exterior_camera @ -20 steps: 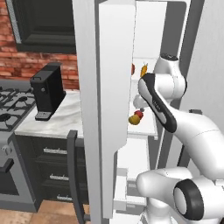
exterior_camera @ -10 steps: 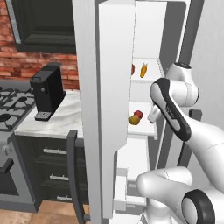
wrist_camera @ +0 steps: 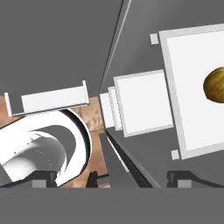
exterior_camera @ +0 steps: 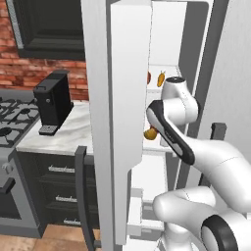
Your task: Take the bell pepper and squash from the second highest rack and move them to the highest rack where the carrot and sweet potato are located, to maximize freezer space. Close the freezer door after rearranging.
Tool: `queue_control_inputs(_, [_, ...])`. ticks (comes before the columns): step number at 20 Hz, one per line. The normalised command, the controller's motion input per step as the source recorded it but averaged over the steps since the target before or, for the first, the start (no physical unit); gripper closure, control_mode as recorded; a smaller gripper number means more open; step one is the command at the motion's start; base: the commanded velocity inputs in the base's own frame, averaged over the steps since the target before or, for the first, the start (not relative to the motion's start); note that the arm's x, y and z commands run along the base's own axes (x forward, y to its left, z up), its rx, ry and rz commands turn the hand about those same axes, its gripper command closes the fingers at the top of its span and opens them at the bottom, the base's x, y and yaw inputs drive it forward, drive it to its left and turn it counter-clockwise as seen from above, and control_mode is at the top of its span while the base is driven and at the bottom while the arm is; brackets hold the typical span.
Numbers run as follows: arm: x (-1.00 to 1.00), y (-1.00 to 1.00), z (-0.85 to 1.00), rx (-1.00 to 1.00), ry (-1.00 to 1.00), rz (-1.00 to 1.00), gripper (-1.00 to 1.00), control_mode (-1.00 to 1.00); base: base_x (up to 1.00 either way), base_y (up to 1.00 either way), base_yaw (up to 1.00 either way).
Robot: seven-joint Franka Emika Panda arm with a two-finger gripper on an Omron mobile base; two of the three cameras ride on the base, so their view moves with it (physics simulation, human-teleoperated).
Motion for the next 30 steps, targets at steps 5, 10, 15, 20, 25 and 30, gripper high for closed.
queue_control_inputs(5, [0.19, -0.10, -0.33, 0.00, -0.06, 0.10, -1.00, -1.00, 0.00, 0.00, 0.00])
queue_control_inputs(10, [0.38, -0.01, -0.23, -0.02, -0.01, 0.02, -1.00, -1.00, 0.00, 0.00, 0.00])
queue_control_inputs(15, [0.36, -0.01, -0.14, -0.04, -0.01, 0.00, -1.00, -1.00, 0.00, 0.00, 0.00])
queue_control_inputs(20, [0.43, 0.00, -0.05, 0.00, -0.02, 0.00, -1.00, -1.00, 0.00, 0.00, 0.00])
queue_control_inputs(25, [0.46, -0.01, -0.05, 0.00, 0.00, 0.00, -1.00, -1.00, 0.00, 0.00, 0.00])
queue_control_inputs(30, [0.39, -0.17, -0.21, 0.00, -0.01, 0.00, -1.00, -1.00, 0.00, 0.00, 0.00])
